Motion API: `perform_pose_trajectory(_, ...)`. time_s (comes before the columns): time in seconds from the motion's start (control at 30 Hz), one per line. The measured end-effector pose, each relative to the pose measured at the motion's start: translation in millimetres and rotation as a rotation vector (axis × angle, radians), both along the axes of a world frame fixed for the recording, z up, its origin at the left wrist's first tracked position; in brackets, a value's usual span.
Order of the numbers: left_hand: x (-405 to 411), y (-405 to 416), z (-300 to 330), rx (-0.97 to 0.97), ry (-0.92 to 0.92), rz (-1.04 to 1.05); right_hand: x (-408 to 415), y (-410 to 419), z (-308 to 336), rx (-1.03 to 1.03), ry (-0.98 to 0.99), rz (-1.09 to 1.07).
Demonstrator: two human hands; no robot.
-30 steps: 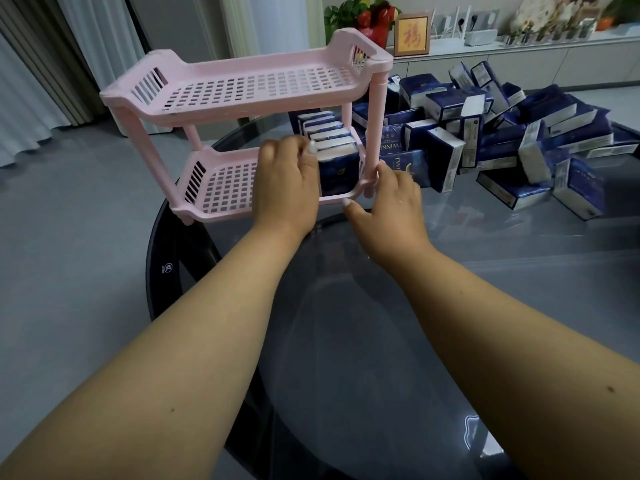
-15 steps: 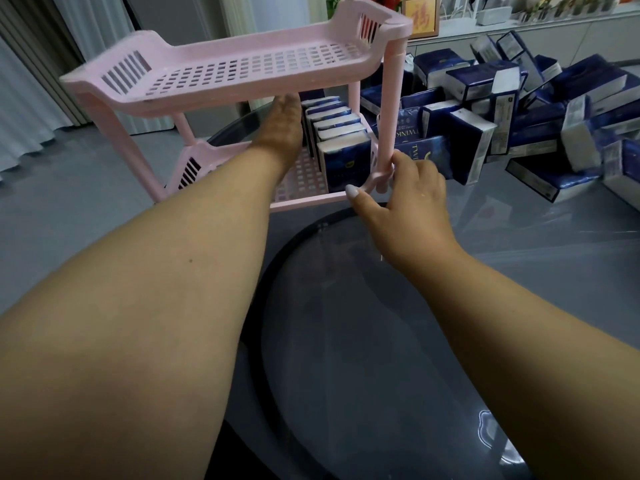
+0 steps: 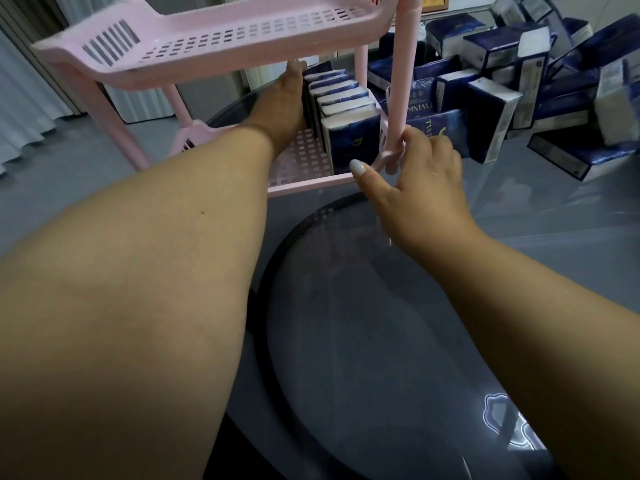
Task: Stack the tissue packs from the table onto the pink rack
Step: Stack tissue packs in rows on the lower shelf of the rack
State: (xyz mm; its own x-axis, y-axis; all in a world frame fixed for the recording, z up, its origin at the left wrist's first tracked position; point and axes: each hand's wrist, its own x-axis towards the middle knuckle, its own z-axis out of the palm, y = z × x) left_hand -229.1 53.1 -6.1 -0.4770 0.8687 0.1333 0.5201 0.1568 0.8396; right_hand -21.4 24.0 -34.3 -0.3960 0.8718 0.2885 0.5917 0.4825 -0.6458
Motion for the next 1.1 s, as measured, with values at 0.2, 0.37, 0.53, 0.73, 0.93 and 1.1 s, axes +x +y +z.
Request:
perform_pose_trajectory(0.2,10.7,1.5,2.2,0.019,-0.029,-0.035,-0.6,-0.7,-0.4,0.011,-0.014,0.003)
perform_pose_trajectory(0.37,16.1,2.6,-5.2,0.078,-0.123,-0.010,-1.0,-0.2,-0.8,0.015,-0.007,0.008)
perform_pose_trajectory(0.53,19.2,0.9,-6.0,0.085,-0.197,-0.020,-0.8,0.5,-1.7,0.019,0.002,0.010)
perform_pose_trajectory(0.73,14.0,1.4,-2.9,0.070,-0.165,-0.006,-0.8,1.6,-2.4,0.017,0.015,0.009)
perform_pose_trajectory(0.93,18.2,-2.5,-2.1,0.070,-0.270,0.102,4.5,-1.3,-0.4,-0.016,0.076,-0.004)
perform_pose_trajectory(1.1,49.9,-30.4,3.5,0.076,-0.286,0.246,8.8,-4.0,1.2,-0.020,0.236,-0.054)
